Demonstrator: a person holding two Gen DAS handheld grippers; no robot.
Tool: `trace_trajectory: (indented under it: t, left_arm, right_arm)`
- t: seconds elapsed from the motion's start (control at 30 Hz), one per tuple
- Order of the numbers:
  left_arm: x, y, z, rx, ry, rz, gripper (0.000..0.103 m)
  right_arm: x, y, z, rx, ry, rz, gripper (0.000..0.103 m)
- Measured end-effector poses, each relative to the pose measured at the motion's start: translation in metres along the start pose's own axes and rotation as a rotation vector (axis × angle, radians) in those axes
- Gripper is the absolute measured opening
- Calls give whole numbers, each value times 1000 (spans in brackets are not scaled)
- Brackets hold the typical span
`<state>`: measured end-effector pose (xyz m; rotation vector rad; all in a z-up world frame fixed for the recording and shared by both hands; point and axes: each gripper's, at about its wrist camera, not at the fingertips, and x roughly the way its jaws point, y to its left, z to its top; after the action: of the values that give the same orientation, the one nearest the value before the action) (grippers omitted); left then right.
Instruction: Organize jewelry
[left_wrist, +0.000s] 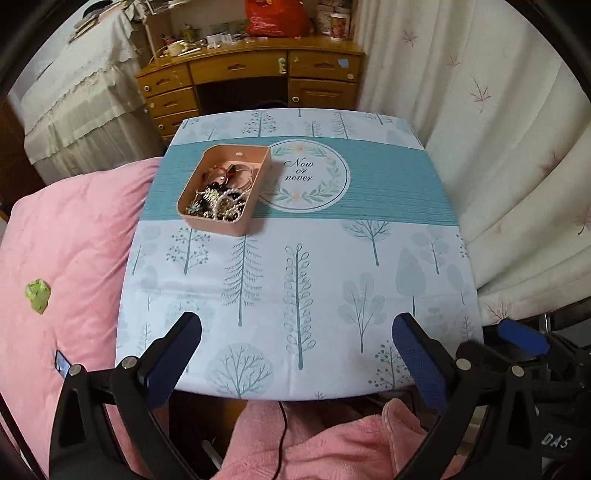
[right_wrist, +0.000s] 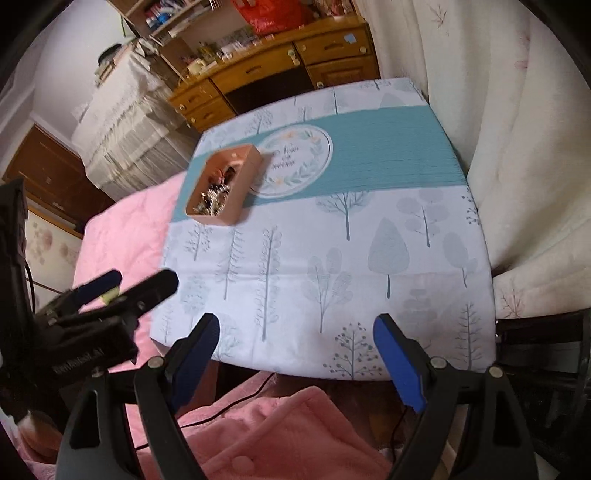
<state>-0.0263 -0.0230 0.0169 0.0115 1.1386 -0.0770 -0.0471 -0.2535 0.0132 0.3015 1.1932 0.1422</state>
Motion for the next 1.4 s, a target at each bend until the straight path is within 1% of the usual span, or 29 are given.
trace_trajectory:
  t: [0.03,0.07,0.13,0.3,0.33,0.43,0.53,0.63,0.7,0.97,1.4]
  left_arm:
    - [0,0,-3,0,3,4,102]
    - [0,0,-7,5,5,20,102]
    - [0,-1,-10,17,10,29,102]
    - [-10,3,-14,23,-27,51,102]
    - [-11,5,-13,17,-31,50,102]
    - [-14,8,-12,2,-42,55,102]
    - [-12,10,-11,-5,-38,72,102]
    - [-7,11,-9,-12,-20,69,102]
    - [-6,10,-9,-8,-24,72,102]
    - [-2,7,-8,8,-31,80,102]
    - [-4,6,-9,3,-30,109,102]
  right_arm:
    - [0,1,-2,-6,-8,-14,86]
    - [-1,2,-4,-4,-11,-12,86]
    - [-2,2,-6,12,-19,-5,86]
    - [-9,9,-7,13,-71,-28,88]
    - [-11,11,-7,7,-82,-35,89]
    - [-14,18,-6,-16,-107,-59,96]
    - [-17,25,-5,-49,-131,-70,98]
    - [-16,28,-4,-62,-133,-85,101]
    - [-16,26,-3,-58,-132,-89,103]
    - [-15,21,-2,-39,-125,-94,103]
    - [-12,20,1,-45,-97,-100,103]
